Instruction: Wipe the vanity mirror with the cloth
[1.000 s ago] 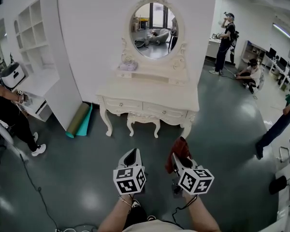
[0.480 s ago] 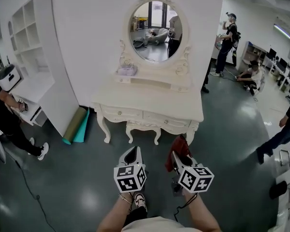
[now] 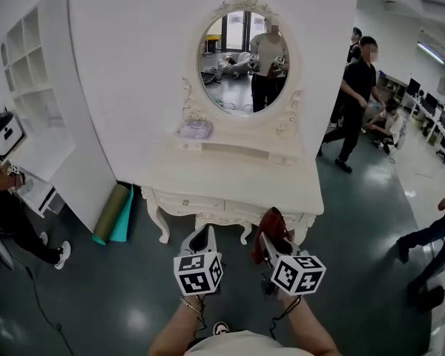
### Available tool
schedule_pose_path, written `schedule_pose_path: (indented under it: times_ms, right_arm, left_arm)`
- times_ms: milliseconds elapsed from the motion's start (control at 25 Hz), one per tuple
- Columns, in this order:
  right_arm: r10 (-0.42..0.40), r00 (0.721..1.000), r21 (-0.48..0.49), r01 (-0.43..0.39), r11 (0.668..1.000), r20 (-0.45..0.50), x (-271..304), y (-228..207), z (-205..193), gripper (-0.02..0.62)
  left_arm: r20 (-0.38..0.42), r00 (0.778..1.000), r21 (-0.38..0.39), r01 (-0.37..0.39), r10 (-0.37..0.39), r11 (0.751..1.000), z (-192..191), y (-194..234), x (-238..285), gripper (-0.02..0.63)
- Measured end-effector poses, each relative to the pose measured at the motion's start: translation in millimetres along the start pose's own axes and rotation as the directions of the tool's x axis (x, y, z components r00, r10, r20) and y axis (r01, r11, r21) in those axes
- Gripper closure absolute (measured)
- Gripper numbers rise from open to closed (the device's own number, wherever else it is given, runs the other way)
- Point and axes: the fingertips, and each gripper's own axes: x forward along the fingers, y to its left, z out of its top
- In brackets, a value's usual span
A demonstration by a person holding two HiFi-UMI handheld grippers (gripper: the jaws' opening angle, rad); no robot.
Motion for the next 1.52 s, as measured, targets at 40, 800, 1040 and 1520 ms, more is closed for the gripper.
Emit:
schedule_pose_path:
  times_ms: [40, 800, 1040, 1520]
  right_arm:
    - [0.0, 1.0, 0.003, 0.0, 1.0, -0.003, 10, 1, 1, 0.535]
    - [-0.062, 0.997, 0.077, 0.066, 0.995, -0.051, 139, -68, 18, 0.535]
    - [-0.003, 0.999, 0.051, 0.006, 0.999, -0.054, 212, -86, 53, 0.535]
    - [0.031, 0.998, 0.045, -0.029, 0.999, -0.049, 336, -168, 140, 0.535]
  left_arm:
    - [-0.004, 1.0, 0.001, 0.0, 0.0, 1.0, 3, 7, 8, 0.601]
    - [-0.073, 0.997, 0.002, -0.03, 0.03, 1.0, 13, 67, 130, 0.601]
    - [-0.058, 0.996, -0.012, -0.07, 0.07, 0.997, 37, 83, 196, 0.601]
    - [-0.038, 0.995, -0.009, -0.097, 0.097, 0.995, 97, 77, 349, 0.601]
